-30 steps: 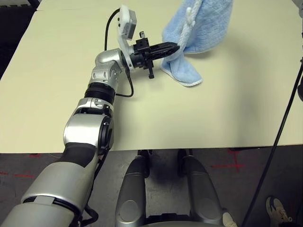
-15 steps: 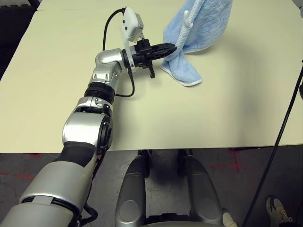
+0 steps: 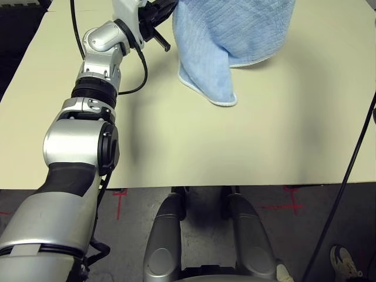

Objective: Fold the towel and set it aside.

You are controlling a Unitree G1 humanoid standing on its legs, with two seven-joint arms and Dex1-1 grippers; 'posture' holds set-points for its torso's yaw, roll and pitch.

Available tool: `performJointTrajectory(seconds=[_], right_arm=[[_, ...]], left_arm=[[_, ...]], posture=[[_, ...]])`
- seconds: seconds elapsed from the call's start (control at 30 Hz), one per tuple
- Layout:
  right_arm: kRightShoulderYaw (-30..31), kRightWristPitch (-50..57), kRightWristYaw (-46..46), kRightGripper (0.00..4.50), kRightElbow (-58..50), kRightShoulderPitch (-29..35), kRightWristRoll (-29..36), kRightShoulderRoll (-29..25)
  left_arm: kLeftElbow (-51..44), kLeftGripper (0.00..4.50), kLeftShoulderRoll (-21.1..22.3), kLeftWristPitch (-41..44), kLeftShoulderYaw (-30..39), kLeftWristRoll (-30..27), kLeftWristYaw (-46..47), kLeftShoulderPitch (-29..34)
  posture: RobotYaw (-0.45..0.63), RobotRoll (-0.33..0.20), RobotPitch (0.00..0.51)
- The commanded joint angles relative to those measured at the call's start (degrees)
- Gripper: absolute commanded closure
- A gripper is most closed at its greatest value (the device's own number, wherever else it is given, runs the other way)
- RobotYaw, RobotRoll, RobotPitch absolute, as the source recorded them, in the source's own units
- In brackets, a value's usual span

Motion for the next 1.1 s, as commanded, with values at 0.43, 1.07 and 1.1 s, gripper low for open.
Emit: performJointTrajectory(seconds=[0.43,1.07,1.1], right_arm=[[0.2,-3.2,-0.6,4.5,-1.9,-1.6,-0.5,-2.1],[0.4,-3.6,-1.5,4.5,-1.8,-1.2,-0.2,-1.2],[0.4,-3.6,-1.5,4.5,-1.8,-1.2,-0.2,-1.2]], left_arm=[[-52.4,4.48,2.6,59.1,-8.3,-15.0,-22.0,24.5],[-23.7,4.48,-21.0,33.3,9.7,-16.6,25.8,2.2],[-20.5,4.48,-20.3,30.0,9.6,-15.5,26.8,0.5]], posture=[[0.06,0.0,0.302],[0.06,0.0,0.291],[0.06,0.0,0.29]])
